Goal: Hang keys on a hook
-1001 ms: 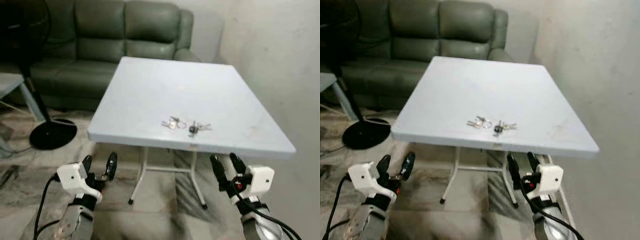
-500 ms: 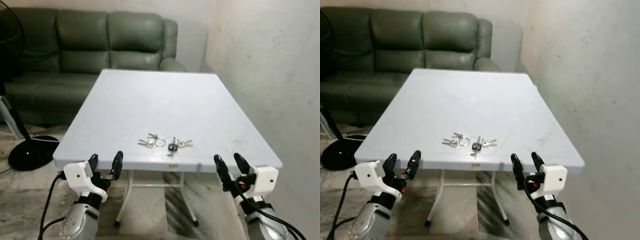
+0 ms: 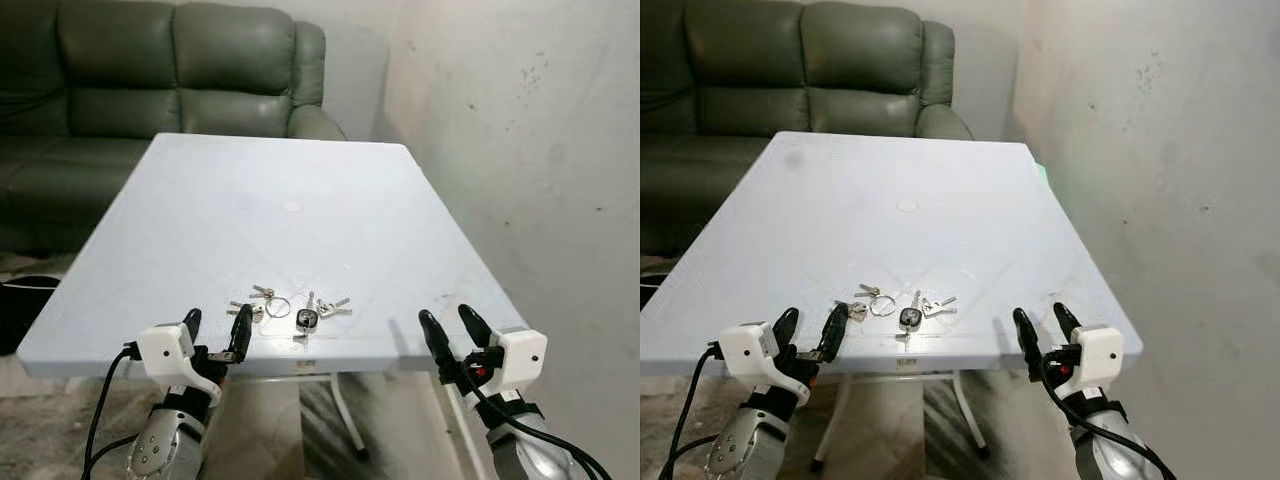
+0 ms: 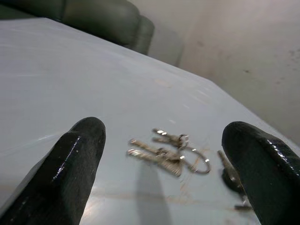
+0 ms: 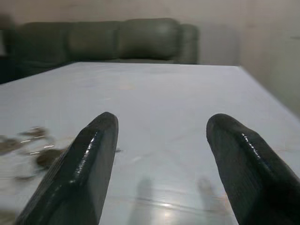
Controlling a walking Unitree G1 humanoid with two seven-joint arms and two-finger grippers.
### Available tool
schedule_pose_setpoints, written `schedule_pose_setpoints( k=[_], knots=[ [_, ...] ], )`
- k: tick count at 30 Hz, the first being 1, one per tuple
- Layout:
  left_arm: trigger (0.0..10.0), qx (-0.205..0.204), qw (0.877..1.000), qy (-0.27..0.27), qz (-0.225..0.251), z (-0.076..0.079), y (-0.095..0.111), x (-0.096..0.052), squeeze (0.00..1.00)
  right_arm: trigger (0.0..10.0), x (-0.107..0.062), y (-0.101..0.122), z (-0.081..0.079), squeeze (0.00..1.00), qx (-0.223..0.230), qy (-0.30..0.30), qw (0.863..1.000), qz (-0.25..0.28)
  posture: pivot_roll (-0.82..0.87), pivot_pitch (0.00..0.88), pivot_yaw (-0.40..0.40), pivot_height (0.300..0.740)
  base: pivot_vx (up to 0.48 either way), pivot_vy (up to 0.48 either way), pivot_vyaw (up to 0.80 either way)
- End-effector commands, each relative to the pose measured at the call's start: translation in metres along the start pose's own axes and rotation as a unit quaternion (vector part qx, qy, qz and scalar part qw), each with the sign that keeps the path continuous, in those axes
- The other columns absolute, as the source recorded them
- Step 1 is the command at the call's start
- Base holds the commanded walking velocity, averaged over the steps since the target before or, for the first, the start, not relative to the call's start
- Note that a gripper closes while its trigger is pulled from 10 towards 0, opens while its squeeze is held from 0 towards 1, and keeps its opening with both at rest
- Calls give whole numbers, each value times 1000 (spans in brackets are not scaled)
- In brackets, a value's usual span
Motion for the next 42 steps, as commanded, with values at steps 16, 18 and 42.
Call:
schedule_pose_setpoints(
  k=[16,18,42],
  knots=[
    [10000,-5,1000,5,1,5,-2,-1,0,10000,4,3,-3,0,-21,35,999,-19,65,0,-100,740,0,0,0],
    [10000,-6,1000,4,1,5,-2,-1,0,10000,4,3,-3,0,-22,36,999,-19,65,0,-100,740,0,0,0],
    [10000,-11,1000,-2,-3,8,-4,1,0,10000,0,2,-5,0,-20,35,999,-20,55,0,-95,740,0,427,0]
  ],
)
Point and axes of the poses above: a point about 5 cm out from each wrist's last joint towards the gripper, its own x axis pointing out of the wrist towards the gripper, its own y axis along the axis of the wrist's last joint, z = x × y, the point moved 3 cm from there along x, pointing out of the wrist towards the gripper, and after that the axes turned 13 degrees about x, right-handed, at the moved point
